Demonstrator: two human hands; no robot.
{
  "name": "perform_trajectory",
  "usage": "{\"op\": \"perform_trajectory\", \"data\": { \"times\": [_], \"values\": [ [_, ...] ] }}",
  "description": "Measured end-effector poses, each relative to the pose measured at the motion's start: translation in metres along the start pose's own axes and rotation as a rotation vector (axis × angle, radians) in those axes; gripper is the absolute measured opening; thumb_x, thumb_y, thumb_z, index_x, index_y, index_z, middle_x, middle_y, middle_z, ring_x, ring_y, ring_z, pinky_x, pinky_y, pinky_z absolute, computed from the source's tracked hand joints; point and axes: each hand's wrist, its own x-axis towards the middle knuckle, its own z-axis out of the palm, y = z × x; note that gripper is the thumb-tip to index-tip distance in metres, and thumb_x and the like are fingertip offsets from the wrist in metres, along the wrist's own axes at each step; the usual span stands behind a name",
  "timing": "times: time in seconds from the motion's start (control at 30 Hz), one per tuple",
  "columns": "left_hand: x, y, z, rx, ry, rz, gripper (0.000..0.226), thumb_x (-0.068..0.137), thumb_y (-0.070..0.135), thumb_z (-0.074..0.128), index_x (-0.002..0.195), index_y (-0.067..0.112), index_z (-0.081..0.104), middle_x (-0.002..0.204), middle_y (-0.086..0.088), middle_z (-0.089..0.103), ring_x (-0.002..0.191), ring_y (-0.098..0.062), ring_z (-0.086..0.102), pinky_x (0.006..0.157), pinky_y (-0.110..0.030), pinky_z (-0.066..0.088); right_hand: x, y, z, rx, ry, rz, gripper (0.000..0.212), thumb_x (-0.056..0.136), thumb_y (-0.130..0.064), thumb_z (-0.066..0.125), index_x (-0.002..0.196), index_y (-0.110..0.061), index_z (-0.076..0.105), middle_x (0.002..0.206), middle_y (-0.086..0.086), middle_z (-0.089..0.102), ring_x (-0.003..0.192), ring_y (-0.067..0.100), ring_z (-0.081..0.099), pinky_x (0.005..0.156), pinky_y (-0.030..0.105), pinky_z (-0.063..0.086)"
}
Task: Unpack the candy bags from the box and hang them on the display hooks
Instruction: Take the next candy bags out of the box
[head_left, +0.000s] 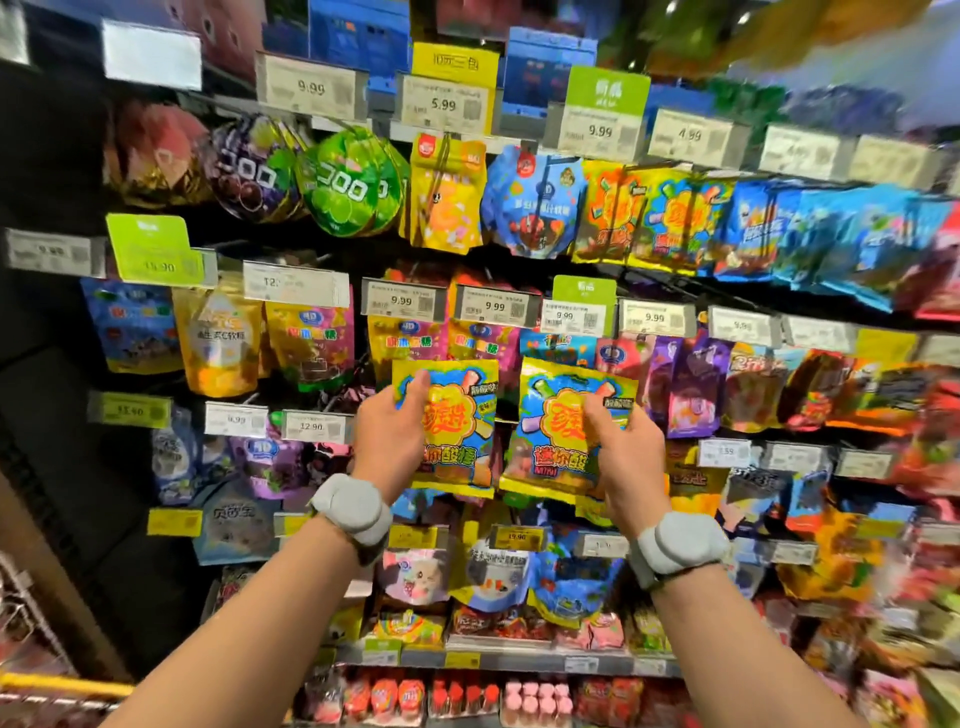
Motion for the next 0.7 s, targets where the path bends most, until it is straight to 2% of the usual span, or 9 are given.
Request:
{"op": "perform_trajectory", "data": {
  "times": [0.1, 0.2, 0.23, 0.33, 0.43, 0.5, 0.57, 0.6, 0.7],
  "values": [
    [0.010, 0.010, 0.006, 0.022, -0.018, 0.026, 0.058, 0.098, 0.050, 0.045, 0.068, 0.001, 0.048, 0.059, -0.009, 0.036, 0.054, -0.018, 0.031, 0.052, -0.034, 0.028, -0.002, -0.023, -0.002, -0.012, 0.090, -0.061, 0.045, 0.101, -0.023, 0.056, 0.127, 0.013, 0.052, 0.110, 0.001, 0.026, 0.094, 0.031, 0.062, 0.067, 0.028, 0.052],
    [0.010, 0.027, 0.010, 0.052, -0.012, 0.092, 0.055, 0.100, 0.044, 0.045, 0.058, 0.012, 0.029, 0.053, -0.002, 0.030, 0.049, -0.016, 0.027, 0.053, -0.035, 0.023, 0.001, -0.036, -0.004, -0.062, 0.087, -0.115, 0.047, 0.095, -0.046, 0.060, 0.105, 0.001, 0.061, 0.091, 0.004, 0.066, 0.091, 0.036, 0.064, 0.077, 0.037, 0.056],
    [0.010, 0.034, 0.011, 0.049, -0.006, 0.104, 0.055, 0.100, 0.043, 0.045, 0.057, 0.013, 0.027, 0.053, -0.003, 0.030, 0.050, -0.017, 0.028, 0.055, -0.036, 0.024, 0.005, -0.038, -0.008, -0.065, 0.099, -0.128, 0.053, 0.092, -0.052, 0.061, 0.093, 0.000, 0.056, 0.071, -0.004, 0.045, 0.079, 0.033, 0.064, 0.074, 0.039, 0.058],
    [0.015, 0.045, 0.018, 0.053, 0.021, 0.114, 0.057, 0.100, 0.046, 0.045, 0.061, 0.004, 0.042, 0.057, -0.012, 0.043, 0.055, -0.025, 0.040, 0.061, -0.037, 0.027, 0.011, -0.048, -0.016, -0.103, 0.133, -0.132, 0.055, 0.089, -0.054, 0.061, 0.087, 0.001, 0.059, 0.081, 0.011, 0.070, 0.080, 0.039, 0.068, 0.071, 0.048, 0.060],
    [0.023, 0.053, 0.023, 0.003, 0.016, 0.198, 0.056, 0.098, 0.048, 0.047, 0.059, 0.012, 0.030, 0.052, -0.003, 0.033, 0.051, -0.021, 0.030, 0.055, -0.037, 0.024, 0.014, -0.062, -0.024, -0.086, 0.210, -0.172, 0.043, 0.099, -0.030, 0.059, 0.077, 0.007, 0.055, 0.089, -0.004, 0.027, 0.060, 0.017, 0.065, 0.050, 0.036, 0.043],
    [0.026, 0.067, 0.032, -0.010, 0.006, 0.246, 0.054, 0.098, 0.043, 0.051, 0.058, 0.013, 0.029, 0.051, -0.001, 0.031, 0.050, -0.018, 0.028, 0.052, -0.034, 0.025, 0.018, -0.074, -0.036, -0.084, 0.259, -0.196, 0.045, 0.100, -0.023, 0.058, 0.063, -0.019, 0.033, 0.060, -0.005, 0.026, 0.039, 0.004, 0.045, 0.041, 0.023, 0.032],
    [0.031, 0.078, 0.035, -0.035, 0.004, 0.283, 0.051, 0.098, 0.037, 0.054, 0.057, 0.012, 0.037, 0.050, -0.004, 0.037, 0.050, -0.015, 0.032, 0.051, -0.033, 0.030, 0.034, -0.074, -0.045, -0.034, 0.271, -0.201, 0.040, 0.098, -0.025, 0.061, 0.107, -0.003, 0.029, 0.058, -0.002, 0.037, 0.037, -0.001, 0.044, 0.039, 0.014, 0.037],
    [0.035, 0.082, 0.040, -0.064, -0.001, 0.296, 0.048, 0.097, 0.036, 0.056, 0.059, 0.011, 0.043, 0.051, -0.006, 0.041, 0.051, -0.015, 0.036, 0.052, -0.037, 0.035, 0.043, -0.074, -0.053, -0.010, 0.291, -0.184, 0.038, 0.095, -0.033, 0.066, 0.069, -0.012, 0.047, 0.062, 0.002, 0.047, 0.041, -0.004, 0.051, 0.042, 0.014, 0.044],
    [0.045, 0.097, 0.055, -0.174, -0.035, 0.332, 0.040, 0.092, 0.041, 0.059, 0.069, 0.008, 0.055, 0.062, -0.018, 0.055, 0.056, -0.021, 0.048, 0.057, -0.048, 0.050, 0.058, -0.082, -0.068, 0.009, 0.258, -0.122, 0.058, 0.069, -0.070, 0.071, 0.089, -0.022, 0.046, 0.093, 0.016, 0.069, 0.080, 0.026, 0.072, 0.066, 0.053, 0.061]
  ]
}}
